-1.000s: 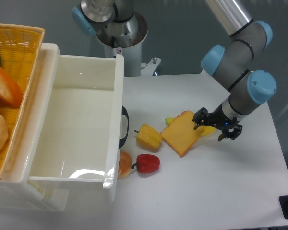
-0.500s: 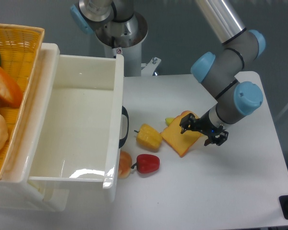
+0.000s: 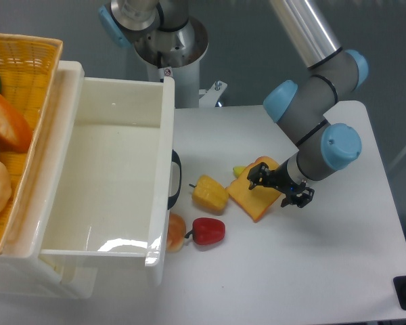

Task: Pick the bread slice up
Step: 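Close the gripper on the bread slice edge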

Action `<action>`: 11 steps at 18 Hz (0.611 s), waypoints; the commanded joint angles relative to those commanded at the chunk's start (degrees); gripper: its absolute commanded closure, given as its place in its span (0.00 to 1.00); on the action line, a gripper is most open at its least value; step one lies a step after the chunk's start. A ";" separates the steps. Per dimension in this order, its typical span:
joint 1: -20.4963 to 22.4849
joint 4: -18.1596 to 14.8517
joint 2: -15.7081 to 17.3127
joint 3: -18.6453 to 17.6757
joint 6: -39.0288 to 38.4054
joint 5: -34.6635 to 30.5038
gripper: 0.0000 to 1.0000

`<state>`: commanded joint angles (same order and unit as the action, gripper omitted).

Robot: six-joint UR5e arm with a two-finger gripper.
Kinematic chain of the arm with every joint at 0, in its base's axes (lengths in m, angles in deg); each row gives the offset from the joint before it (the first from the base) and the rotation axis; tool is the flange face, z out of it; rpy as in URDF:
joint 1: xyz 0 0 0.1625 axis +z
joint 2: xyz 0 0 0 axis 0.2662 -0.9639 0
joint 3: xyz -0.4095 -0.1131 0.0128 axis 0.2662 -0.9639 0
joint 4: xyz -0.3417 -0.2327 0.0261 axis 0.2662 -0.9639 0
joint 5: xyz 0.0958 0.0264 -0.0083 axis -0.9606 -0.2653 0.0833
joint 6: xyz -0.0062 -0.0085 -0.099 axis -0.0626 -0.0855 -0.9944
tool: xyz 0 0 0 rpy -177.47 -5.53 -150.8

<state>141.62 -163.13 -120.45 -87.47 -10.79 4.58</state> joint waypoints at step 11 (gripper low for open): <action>0.09 -0.26 0.09 0.26 0.09 -0.18 1.00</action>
<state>141.71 -163.39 -120.36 -87.20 -10.71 4.40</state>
